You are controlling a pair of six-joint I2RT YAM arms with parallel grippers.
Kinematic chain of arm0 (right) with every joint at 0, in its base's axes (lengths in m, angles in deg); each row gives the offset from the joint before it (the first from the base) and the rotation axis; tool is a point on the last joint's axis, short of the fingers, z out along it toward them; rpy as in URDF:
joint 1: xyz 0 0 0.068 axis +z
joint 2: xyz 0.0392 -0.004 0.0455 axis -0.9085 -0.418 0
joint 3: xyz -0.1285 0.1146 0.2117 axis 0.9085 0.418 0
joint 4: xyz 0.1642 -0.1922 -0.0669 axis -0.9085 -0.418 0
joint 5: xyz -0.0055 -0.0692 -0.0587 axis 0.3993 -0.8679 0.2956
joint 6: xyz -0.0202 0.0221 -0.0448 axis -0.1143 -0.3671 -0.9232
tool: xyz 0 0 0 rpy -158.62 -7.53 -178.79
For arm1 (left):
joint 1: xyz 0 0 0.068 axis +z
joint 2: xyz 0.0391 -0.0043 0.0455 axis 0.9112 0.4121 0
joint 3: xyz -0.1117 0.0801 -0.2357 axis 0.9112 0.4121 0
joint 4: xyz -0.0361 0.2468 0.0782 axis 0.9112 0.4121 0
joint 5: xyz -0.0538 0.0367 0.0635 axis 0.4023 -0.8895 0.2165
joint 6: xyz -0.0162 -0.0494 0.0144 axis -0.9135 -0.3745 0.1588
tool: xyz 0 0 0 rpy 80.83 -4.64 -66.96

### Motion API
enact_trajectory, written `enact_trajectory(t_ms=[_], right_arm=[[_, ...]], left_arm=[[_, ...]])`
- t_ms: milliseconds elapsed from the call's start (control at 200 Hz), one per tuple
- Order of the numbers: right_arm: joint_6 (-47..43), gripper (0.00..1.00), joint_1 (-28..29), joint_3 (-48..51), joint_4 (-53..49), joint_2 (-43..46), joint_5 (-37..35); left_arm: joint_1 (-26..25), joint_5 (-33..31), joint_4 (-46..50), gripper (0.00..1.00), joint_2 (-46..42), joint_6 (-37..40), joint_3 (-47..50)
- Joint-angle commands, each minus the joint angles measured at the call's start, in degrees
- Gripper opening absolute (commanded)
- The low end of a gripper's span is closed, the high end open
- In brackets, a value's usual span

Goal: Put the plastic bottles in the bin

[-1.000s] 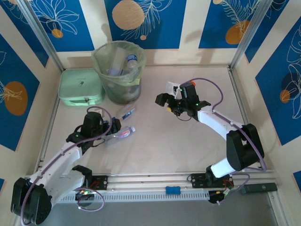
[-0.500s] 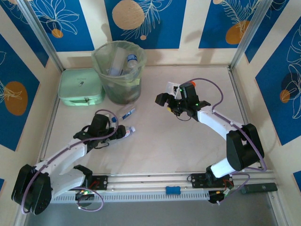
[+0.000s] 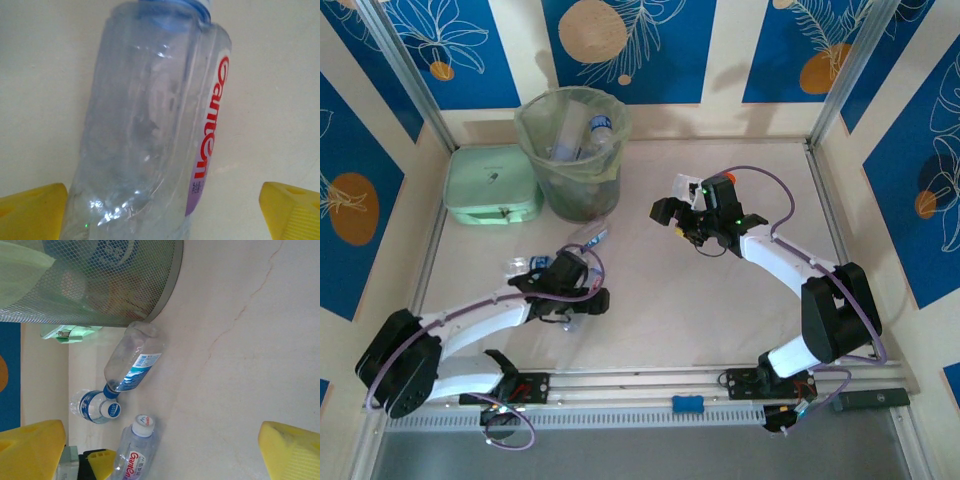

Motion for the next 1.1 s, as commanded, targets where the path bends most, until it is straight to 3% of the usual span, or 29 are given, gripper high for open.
enact_trajectory(t_ms=[0,270,465,755,910,1095], right_arm=[[-0.02,0.99,0.14,-0.32,-0.25,0.39,0.13],[-0.29,0.99,-0.38,-0.01,-0.51,1.16,0.07],[-0.24,0.99,-1.0,0.97,-0.38,1.61,0.09],[-0.24,0.99,-1.41,1.47,0.26,1.27,0.48],[-0.29,0.99,-1.48,2.02,0.4,1.48,0.66],[-0.38,0.99,-1.71,2.89,0.38,2.31,0.66]], left_arm=[[-1.68,-2.29,1.85,0.93,3.13,1.49,-2.57],[-5.02,-6.44,4.82,0.66,11.65,4.39,-7.15],[-6.38,-7.44,4.76,0.47,12.01,4.66,-9.15],[-6.33,-10.08,5.4,0.45,1.69,5.49,-13.69],[-5.8,-13.63,3.33,0.44,-3.02,10.1,-18.55],[-3.66,-17.47,-0.65,0.42,-2.01,18.65,-27.28]])
